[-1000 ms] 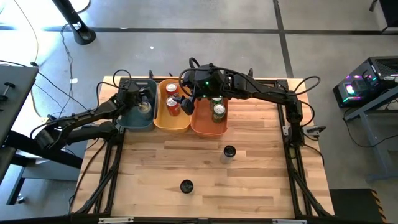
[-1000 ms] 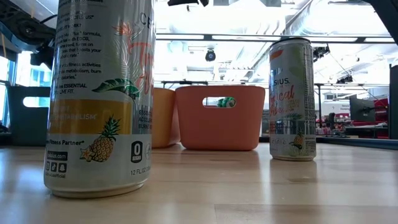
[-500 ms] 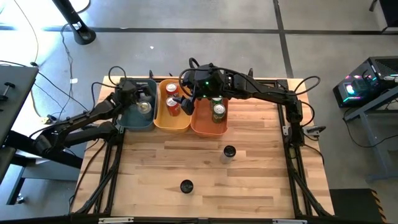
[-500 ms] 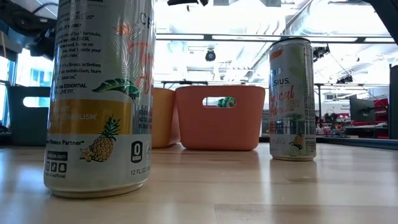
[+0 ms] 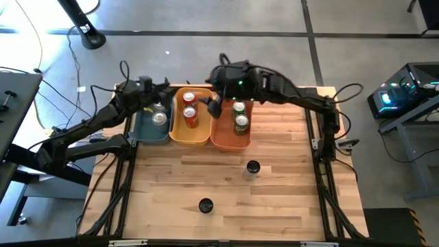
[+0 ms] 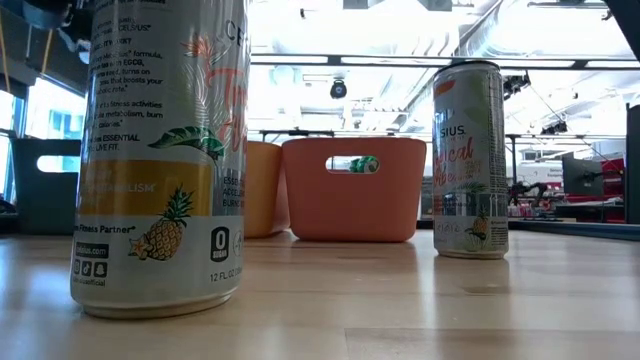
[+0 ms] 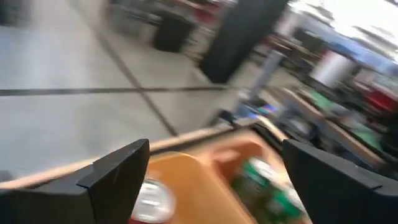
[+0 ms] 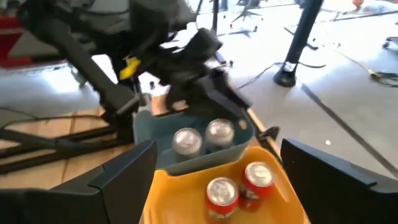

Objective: Sort soda cans
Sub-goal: Move the top black soda can to the right of the orange bin

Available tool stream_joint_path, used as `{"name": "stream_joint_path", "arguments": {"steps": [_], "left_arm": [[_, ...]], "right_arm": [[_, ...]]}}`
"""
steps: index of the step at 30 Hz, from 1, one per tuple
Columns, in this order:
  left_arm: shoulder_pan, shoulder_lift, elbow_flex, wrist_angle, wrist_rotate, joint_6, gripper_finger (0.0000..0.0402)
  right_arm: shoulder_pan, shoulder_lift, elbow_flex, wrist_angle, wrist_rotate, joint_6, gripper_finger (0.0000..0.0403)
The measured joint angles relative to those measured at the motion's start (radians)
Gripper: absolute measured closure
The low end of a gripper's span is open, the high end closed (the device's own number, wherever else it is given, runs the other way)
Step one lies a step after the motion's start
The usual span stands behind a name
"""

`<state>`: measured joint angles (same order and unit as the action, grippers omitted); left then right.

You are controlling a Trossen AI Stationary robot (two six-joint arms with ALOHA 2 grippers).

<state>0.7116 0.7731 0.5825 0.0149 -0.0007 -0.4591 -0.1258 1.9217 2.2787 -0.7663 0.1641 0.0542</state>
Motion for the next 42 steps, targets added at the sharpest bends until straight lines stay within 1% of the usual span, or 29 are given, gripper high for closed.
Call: {"name": "stream_joint_path", "arguments": {"steps": [3, 6, 10, 13, 16, 17, 20, 24, 26, 27, 32, 36, 39, 42], "left_arm": [[-0.09, 0.0, 0.001, 0.013, 0.057, -0.009, 0.0069], [-0.203, 0.0, 0.001, 0.021, 0.087, -0.009, 0.0121], [-0.356, 0.0, 0.001, 0.025, 0.089, 0.005, 0.0224], [-0.448, 0.0, 0.001, 0.061, 0.089, 0.022, 0.0303], [-0.512, 0.0, 0.001, 0.096, 0.089, 0.026, 0.0376], [-0.527, 0.0, 0.001, 0.098, 0.089, 0.026, 0.0388], [-0.551, 0.0, 0.001, 0.058, 0.088, 0.02, 0.0394], [-0.569, 0.0, 0.001, -0.002, 0.095, 0.016, 0.0399], [-0.571, 0.0, 0.001, -0.001, 0.132, 0.015, 0.04], [-0.571, 0.0, 0.001, -0.001, 0.147, 0.003, 0.0401], [-0.571, 0.0, 0.001, -0.003, 0.156, -0.079, 0.0401], [-0.571, -0.001, 0.001, -0.001, 0.156, -0.105, 0.0401], [-0.571, -0.001, 0.001, 0.0, 0.156, -0.132, 0.0401], [-0.571, -0.001, 0.001, 0.002, 0.148, -0.157, 0.0401]], "right_arm": [[0.0, -0.019, 0.0, -0.064, 0.001, 0.027, 0.0076], [0.019, -0.02, 0.0, -0.156, -0.001, 0.077, 0.0103], [0.072, -0.024, -0.002, -0.304, -0.001, 0.158, 0.0163], [0.124, -0.024, -0.002, -0.417, 0.021, 0.269, 0.0205], [0.186, -0.023, -0.003, -0.556, 0.043, 0.391, 0.0228], [0.207, -0.023, -0.003, -0.617, 0.053, 0.447, 0.0232], [0.277, -0.023, -0.004, -0.815, 0.071, 0.674, 0.0236], [0.369, -0.047, -0.076, -0.782, 0.064, 0.931, 0.0228], [0.399, -0.052, -0.111, -0.804, 0.041, 1.053, 0.0218], [0.416, -0.054, -0.141, -0.807, 0.031, 1.085, 0.0212], [0.462, -0.05, -0.314, -0.786, -0.037, 1.151, 0.0159], [0.451, -0.048, -0.41, -0.743, -0.104, 1.103, 0.0117], [0.441, -0.048, -0.411, -0.718, -0.109, 1.031, 0.0103], [0.439, -0.048, -0.377, -0.723, -0.107, 0.973, 0.01]]}}
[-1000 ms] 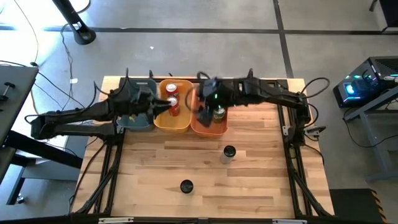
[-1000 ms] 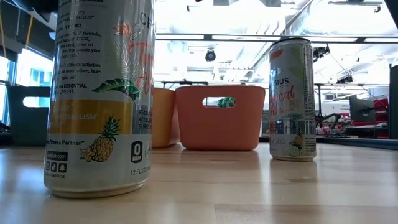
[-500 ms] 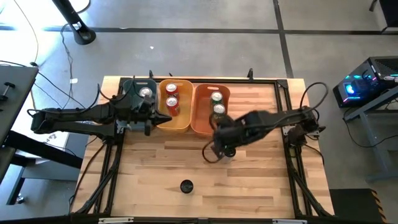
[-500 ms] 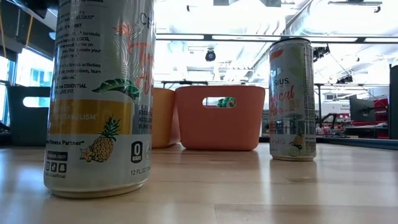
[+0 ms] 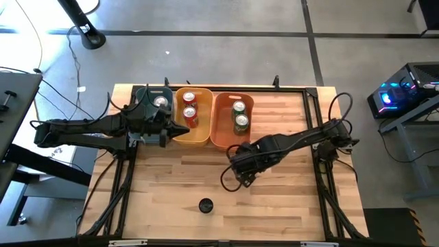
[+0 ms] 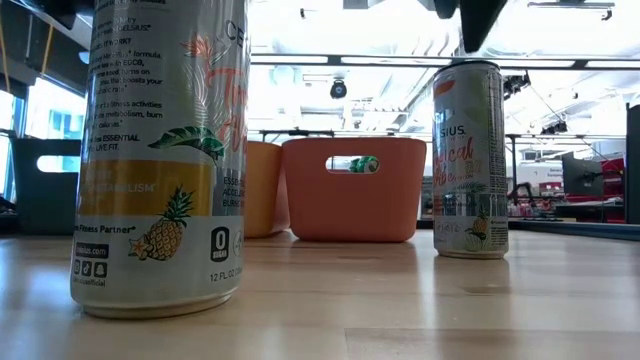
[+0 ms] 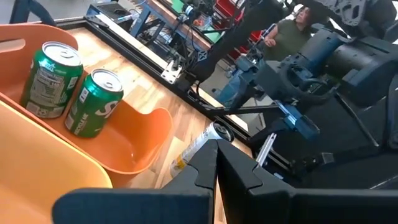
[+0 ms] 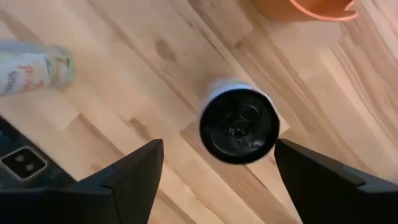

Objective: Sort soda cans
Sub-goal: Move the top black soda can to the right of the orange bin

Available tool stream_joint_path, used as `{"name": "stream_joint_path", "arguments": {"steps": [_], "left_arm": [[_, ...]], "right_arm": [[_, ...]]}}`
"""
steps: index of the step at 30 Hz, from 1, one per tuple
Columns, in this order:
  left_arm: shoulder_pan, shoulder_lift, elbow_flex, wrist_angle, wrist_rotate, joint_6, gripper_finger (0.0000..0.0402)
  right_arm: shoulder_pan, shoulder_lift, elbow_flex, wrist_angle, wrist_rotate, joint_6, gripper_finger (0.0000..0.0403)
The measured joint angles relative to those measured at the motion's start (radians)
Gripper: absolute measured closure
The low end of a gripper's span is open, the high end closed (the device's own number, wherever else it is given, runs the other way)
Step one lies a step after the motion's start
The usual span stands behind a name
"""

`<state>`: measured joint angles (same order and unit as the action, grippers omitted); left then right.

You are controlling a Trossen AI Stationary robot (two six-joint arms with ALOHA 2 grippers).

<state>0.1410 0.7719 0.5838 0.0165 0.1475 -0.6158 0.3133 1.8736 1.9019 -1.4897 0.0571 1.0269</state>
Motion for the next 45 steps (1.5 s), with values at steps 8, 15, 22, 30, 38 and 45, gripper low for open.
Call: {"name": "stream_joint_path", "arguments": {"steps": [8, 15, 22, 30, 38, 45], "left_arm": [[0.0, 0.0, 0.0, 0.0, -0.031, -0.029, 0.0401], [0.002, 0.0, 0.0, 0.0, -0.047, -0.056, 0.0401], [0.002, 0.0, 0.0, 0.0, -0.053, -0.063, 0.0401], [0.002, 0.0, 0.0, 0.0, -0.053, -0.065, 0.0401], [0.01, 0.0, 0.0, 0.0, -0.053, -0.065, 0.0401], [0.011, 0.0, 0.0, 0.0, -0.018, -0.064, 0.0401]], "right_arm": [[-0.005, -0.001, 0.043, -0.003, 0.001, 0.012, 0.01], [-0.048, -0.001, 0.044, 0.084, 0.052, -0.06, 0.01], [-0.059, -0.001, 0.044, -0.006, 0.048, -0.168, 0.0087], [-0.059, -0.001, 0.044, -0.01, -0.027, -0.235, 0.0009], [-0.05, -0.001, 0.041, -0.007, 0.002, -0.109, 0.0004], [-0.059, 0.0, 0.029, -0.07, 0.034, -0.062, 0.0004]]}}
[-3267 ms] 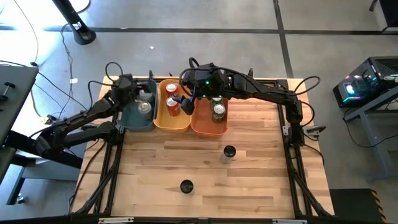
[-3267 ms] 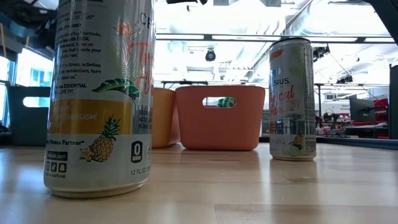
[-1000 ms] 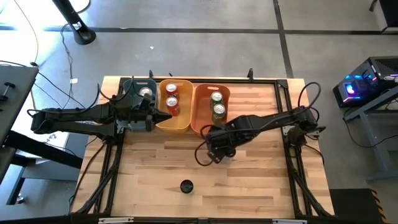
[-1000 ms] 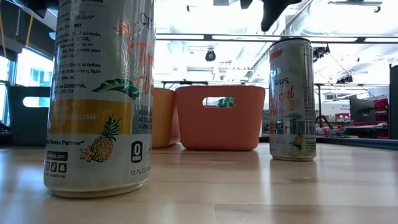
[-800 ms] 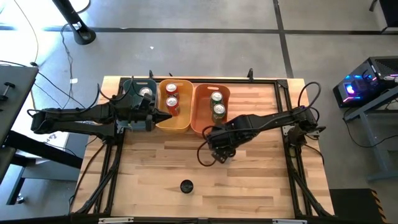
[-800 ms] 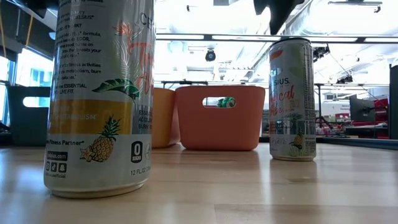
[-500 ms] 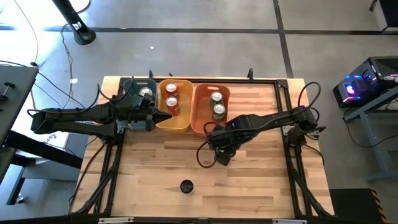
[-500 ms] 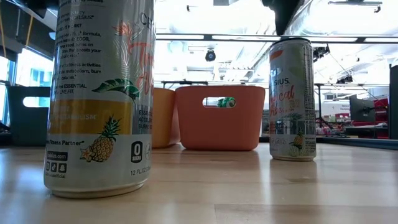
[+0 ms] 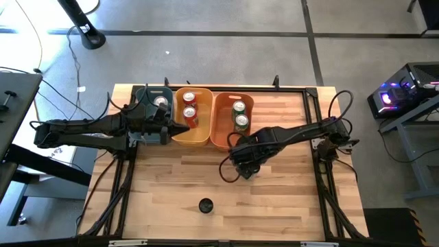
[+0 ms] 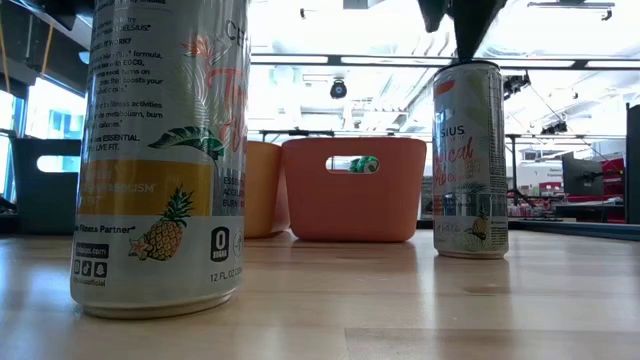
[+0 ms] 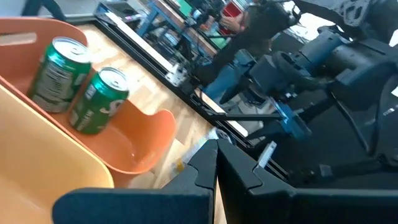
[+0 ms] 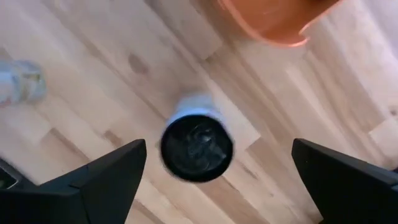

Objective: Sort soda cans
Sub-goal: Move the top black soda can to the right of the orange bin

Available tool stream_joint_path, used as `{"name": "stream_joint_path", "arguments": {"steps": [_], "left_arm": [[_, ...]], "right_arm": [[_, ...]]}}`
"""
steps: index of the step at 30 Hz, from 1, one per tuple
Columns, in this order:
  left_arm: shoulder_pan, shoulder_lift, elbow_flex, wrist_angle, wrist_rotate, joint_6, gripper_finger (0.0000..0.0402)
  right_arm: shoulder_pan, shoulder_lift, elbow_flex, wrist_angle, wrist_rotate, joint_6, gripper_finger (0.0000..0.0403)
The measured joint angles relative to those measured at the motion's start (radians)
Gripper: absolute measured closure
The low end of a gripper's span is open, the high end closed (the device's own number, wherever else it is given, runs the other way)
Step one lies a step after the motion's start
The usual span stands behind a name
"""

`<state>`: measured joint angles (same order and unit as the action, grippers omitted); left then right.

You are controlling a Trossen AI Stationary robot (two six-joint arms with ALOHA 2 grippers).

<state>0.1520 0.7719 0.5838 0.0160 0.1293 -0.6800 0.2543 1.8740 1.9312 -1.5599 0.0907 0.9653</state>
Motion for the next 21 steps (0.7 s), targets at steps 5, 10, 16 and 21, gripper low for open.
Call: {"name": "stream_joint_path", "arguments": {"steps": [5, 10, 16, 21], "left_arm": [[0.0, 0.0, 0.0, -0.001, 0.016, -0.016, 0.0401], [0.0, 0.0, 0.0, -0.002, 0.017, -0.016, 0.0401], [0.0, 0.0, 0.0, -0.003, 0.017, -0.016, 0.0401], [0.0, 0.0, 0.0, -0.003, 0.018, -0.016, 0.0401]], "right_arm": [[0.001, 0.014, -0.084, 0.022, -0.044, -0.001, 0.0004], [-0.005, 0.009, -0.146, 0.052, -0.07, 0.023, 0.0004], [-0.006, 0.013, -0.147, 0.177, -0.085, 0.026, 0.0004], [-0.006, 0.015, -0.147, 0.121, -0.075, 0.048, 0.0004]]}}
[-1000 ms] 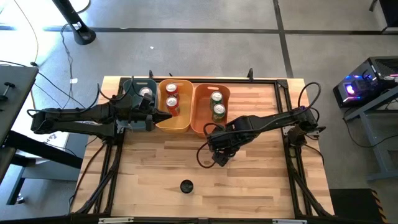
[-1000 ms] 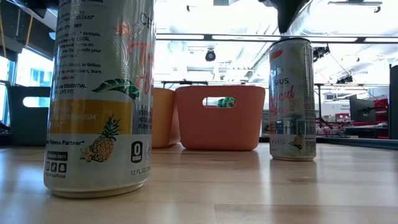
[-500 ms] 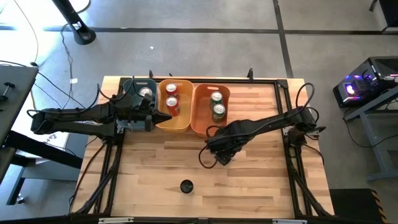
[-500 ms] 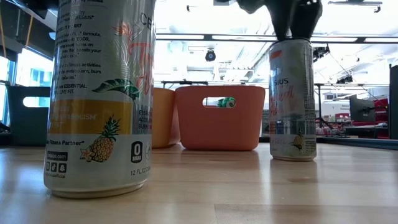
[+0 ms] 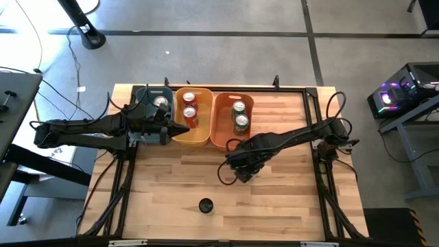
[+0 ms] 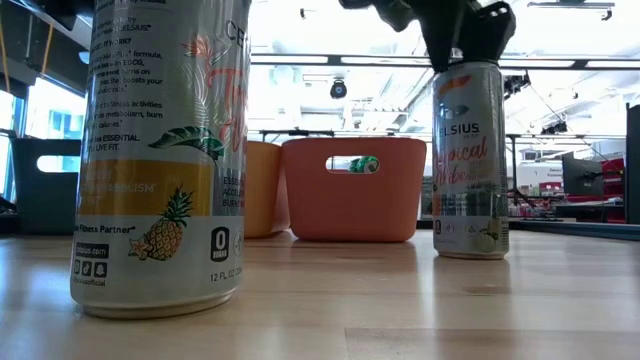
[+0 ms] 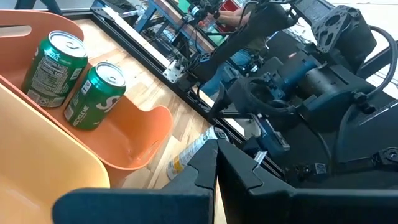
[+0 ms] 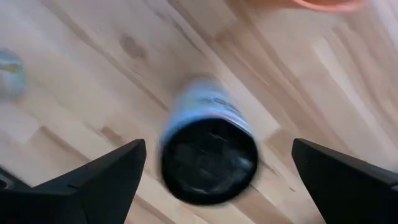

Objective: Sort soda cans
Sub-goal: Move the top black soda can to the right of the orange bin

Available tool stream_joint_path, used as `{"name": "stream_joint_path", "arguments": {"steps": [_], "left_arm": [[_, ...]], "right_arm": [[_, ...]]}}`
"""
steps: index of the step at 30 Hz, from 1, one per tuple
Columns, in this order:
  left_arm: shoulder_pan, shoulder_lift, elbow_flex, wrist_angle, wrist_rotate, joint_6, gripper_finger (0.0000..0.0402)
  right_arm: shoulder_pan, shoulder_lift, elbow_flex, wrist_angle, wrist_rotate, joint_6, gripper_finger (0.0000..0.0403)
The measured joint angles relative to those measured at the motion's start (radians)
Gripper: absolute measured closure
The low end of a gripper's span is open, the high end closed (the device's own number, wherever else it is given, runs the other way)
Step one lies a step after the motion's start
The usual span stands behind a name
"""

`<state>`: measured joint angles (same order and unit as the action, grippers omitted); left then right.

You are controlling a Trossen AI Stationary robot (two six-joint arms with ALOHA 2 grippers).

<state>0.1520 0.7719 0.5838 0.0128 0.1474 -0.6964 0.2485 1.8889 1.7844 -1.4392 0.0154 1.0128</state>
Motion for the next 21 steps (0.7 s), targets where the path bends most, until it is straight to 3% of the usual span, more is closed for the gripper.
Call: {"name": "stream_joint_path", "arguments": {"steps": [17, 21], "left_arm": [[0.0, 0.0, 0.0, 0.0, 0.008, 0.0, 0.0401], [0.0, 0.0, 0.0, 0.0, 0.008, 0.0, 0.0401]], "right_arm": [[0.016, 0.095, 0.0, 0.102, -0.089, -0.052, 0.0005], [0.019, 0.097, 0.0, 0.069, -0.092, -0.044, 0.0025]]}}
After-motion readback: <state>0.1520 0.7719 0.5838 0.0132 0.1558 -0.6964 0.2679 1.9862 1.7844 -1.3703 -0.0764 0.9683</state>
